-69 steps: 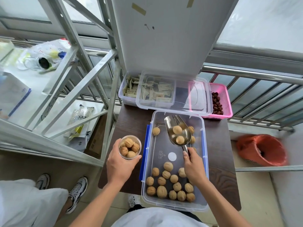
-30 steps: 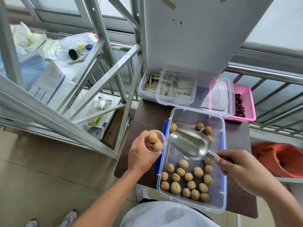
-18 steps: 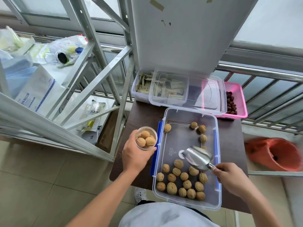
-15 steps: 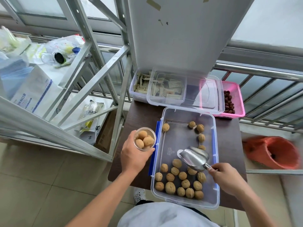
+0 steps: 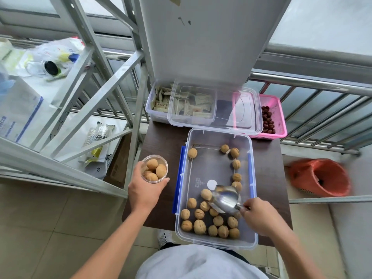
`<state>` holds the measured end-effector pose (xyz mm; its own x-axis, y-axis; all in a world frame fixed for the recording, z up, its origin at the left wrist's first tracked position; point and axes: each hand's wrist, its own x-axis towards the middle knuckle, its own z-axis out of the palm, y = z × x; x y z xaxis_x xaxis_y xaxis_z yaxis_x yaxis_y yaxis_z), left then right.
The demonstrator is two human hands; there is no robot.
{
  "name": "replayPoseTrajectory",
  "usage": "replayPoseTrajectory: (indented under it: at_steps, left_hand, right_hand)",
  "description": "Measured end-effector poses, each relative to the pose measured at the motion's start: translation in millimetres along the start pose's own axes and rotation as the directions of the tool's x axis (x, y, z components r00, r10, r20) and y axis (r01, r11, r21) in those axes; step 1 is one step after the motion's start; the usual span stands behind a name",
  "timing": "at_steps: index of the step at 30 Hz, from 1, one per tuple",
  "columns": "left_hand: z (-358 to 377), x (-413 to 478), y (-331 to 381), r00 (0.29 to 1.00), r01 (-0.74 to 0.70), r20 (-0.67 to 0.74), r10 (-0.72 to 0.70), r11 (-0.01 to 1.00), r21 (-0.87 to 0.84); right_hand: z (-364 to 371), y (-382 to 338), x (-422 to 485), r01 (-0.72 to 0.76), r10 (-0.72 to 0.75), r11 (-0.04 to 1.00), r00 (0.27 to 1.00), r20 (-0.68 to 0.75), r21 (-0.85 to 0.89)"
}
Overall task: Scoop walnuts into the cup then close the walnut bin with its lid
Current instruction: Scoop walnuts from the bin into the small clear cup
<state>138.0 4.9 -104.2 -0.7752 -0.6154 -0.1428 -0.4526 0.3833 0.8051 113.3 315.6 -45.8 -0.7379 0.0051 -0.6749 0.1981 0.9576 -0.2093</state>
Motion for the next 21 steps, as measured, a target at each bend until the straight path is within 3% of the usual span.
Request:
replayPoseTrajectory:
  at_steps: [6,13,18,21]
  left_hand:
    - [3,-5,-7,1.000,0.008,0.019,-0.008,1.000,-0.005]
    - [1,-7,-16,0.999,0.035,0.018,-0.035,0.999,-0.007]
    - [-3,-8,-18,0.999,0.050,-0.005,-0.050,0.999,-0.023]
    - [-4,-8,-18,0.998,0.056,-0.012,-0.056,0.998,-0.029]
  right_hand:
    - [34,-32,38,0.080,-0.059,0.981,0.991,-0.120,0.177]
    - [36,-70,103,0.098,-0.053,0.974,0.975,-0.213,0.202]
    - [48,-69,122,0.068,-0.022,0.941,0.990,-0.142,0.332]
    - [57,-60,125,0.111,-0.033,0.884,0.984,-0.176,0.454]
